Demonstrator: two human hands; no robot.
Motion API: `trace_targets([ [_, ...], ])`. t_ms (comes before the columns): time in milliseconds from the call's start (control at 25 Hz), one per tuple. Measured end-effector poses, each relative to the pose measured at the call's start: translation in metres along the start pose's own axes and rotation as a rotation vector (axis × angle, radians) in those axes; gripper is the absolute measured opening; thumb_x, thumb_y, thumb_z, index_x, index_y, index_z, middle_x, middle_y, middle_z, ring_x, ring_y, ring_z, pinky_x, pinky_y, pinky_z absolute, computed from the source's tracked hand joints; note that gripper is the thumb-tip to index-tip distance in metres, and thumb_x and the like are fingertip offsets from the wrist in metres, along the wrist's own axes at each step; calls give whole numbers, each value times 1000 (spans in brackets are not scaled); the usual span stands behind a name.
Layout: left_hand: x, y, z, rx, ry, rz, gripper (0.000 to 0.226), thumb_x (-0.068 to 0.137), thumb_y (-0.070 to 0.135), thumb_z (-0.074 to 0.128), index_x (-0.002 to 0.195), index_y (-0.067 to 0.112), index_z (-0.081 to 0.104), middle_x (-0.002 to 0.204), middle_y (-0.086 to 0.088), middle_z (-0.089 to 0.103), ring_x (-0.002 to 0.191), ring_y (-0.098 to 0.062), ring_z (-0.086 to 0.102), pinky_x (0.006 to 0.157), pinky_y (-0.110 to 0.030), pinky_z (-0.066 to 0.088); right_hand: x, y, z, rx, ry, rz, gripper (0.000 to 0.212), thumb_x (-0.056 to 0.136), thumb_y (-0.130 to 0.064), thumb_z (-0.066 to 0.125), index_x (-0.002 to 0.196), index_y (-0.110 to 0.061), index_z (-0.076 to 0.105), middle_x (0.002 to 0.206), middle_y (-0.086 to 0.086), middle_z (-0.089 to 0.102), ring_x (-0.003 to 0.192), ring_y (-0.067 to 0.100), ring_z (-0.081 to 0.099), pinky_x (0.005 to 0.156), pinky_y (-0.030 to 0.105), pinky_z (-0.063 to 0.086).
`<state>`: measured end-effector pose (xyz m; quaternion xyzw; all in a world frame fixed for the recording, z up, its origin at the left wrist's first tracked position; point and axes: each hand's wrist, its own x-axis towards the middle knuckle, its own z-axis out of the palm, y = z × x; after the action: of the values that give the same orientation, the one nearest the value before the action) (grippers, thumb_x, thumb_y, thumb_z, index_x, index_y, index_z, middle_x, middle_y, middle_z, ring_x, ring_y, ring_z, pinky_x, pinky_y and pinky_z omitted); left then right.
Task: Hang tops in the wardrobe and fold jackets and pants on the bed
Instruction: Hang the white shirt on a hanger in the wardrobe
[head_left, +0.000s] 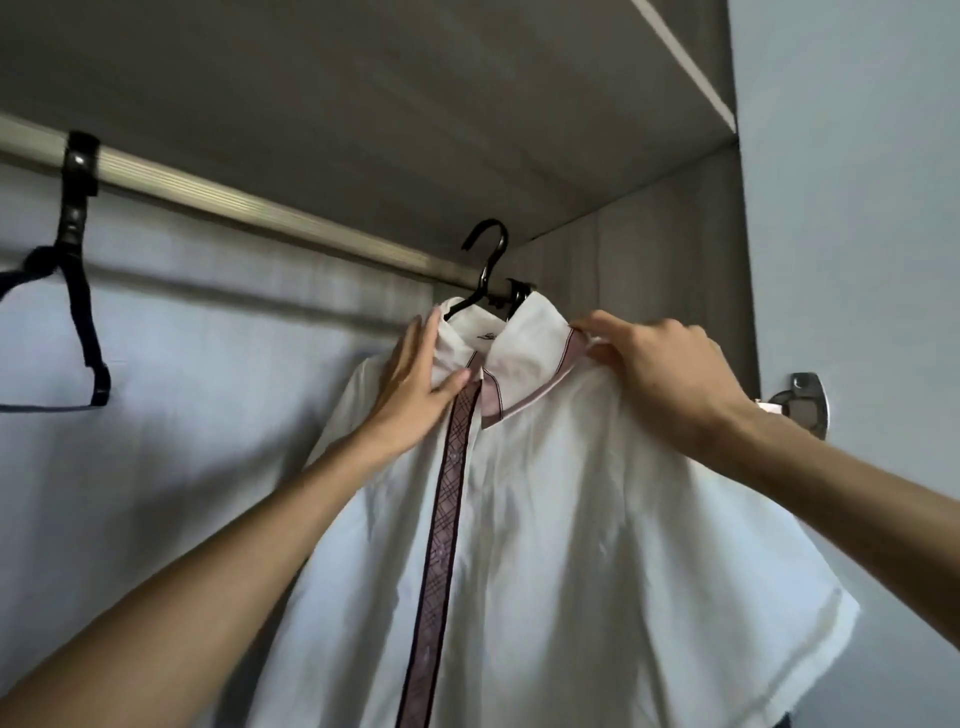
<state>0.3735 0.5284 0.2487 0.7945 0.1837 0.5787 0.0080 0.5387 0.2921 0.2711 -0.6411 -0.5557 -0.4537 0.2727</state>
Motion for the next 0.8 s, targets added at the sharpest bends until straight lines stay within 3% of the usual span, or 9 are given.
trace_targets([
  [160,24,-15,39,-118,32,-105,75,102,33,51,158,12,5,166,-9,7,153,-19,4,122,-26,3,26,-4,17,9,-25,58,32,104,-32,43,132,-46,50,115,-2,71,102,40,60,71,36,38],
  [480,28,-42,91,-143,-101,-65,80,97,58,43,159,25,5,167,1,6,152,-19,13,122,-40,18,38,1,37,-113,-109,64,32,103,-31,41,127,-45,55,115,6,68,102,39,61,72,36,40],
  [600,18,-47,106,-56,-154,-89,66,103,49,35,158,27,7,167,-5,0,153,-22,2,124,-38,8,34,3,37,-281,-133,-7,29,103,-31,40,125,-41,55,110,4,66,99,35,63,68,36,39],
  [720,6,-49,107,-44,-203,-59,60,104,50,29,158,28,15,167,-6,0,153,-25,-1,124,-38,5,18,-2,42,-510,-107,-77,37,102,-23,36,134,-35,48,112,3,55,100,30,62,60,34,30],
  [800,-6,-51,101,-129,-192,-72,58,103,48,33,157,32,18,167,-3,1,153,-20,3,124,-34,8,7,-3,45,-638,8,-113,42,93,-16,37,130,-24,54,109,6,50,100,29,53,67,36,32],
])
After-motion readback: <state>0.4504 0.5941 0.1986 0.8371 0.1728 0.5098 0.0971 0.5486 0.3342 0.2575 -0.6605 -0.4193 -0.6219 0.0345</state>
